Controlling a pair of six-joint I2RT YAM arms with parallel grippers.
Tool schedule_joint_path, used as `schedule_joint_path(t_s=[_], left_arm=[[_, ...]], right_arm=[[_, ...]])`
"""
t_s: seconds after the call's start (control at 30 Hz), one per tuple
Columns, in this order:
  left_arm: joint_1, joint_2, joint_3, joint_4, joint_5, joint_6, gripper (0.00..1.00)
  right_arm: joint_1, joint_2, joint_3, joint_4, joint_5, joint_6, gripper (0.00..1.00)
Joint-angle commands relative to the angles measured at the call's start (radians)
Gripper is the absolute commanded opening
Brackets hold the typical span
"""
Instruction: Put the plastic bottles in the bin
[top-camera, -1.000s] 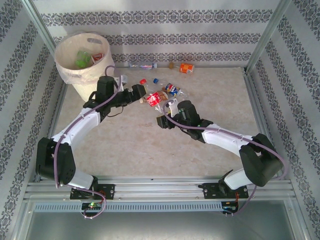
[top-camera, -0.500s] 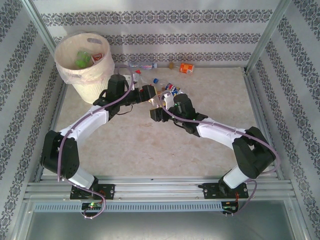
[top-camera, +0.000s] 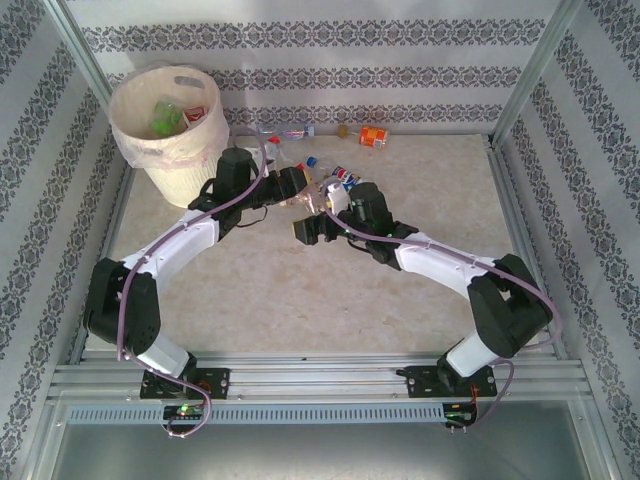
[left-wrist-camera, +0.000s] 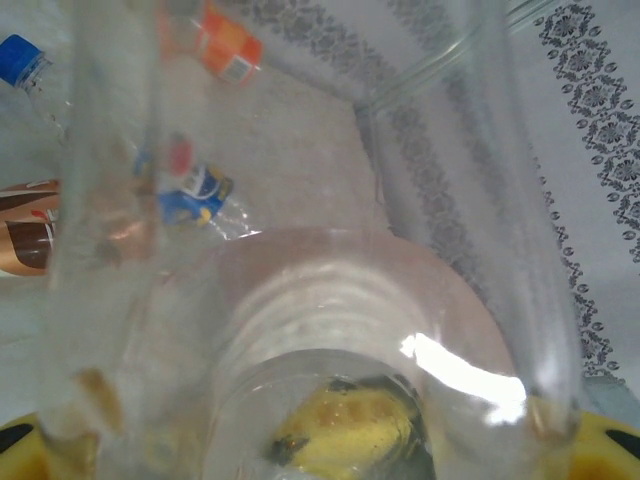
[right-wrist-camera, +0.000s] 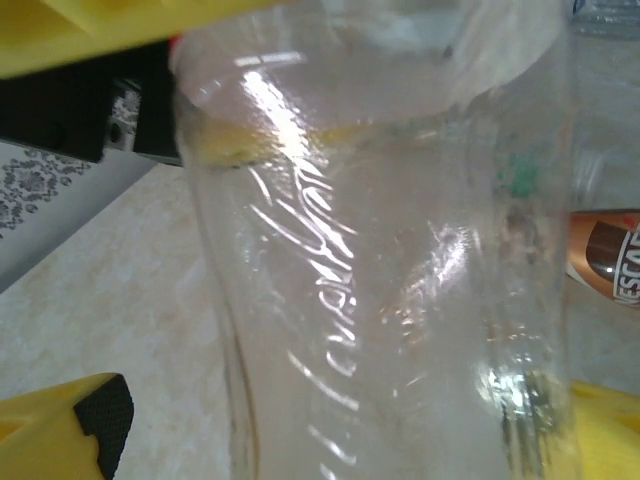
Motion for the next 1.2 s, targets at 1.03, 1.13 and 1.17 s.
schedule_joint_path(t_s=[1.03, 1.13, 1.17], left_arm=[[0.184, -0.089, 0.656, -0.511, -0.585, 0.500, 0.52], [0.202, -0.052, 0.765, -0.539, -0.663, 0.564, 0.52], [0.213, -0.037, 0.800, -0.549, -0.680, 0.580, 0.52]], right_arm=[[-0.150, -0.356, -0.066, -0.095, 0.422, 0.066, 0.98], [-0.150, -0.349, -0.064, -0.095, 0.409, 0.074, 0.98], [-0.150, -0.347, -0.064, -0.095, 0.404, 0.074, 0.98]])
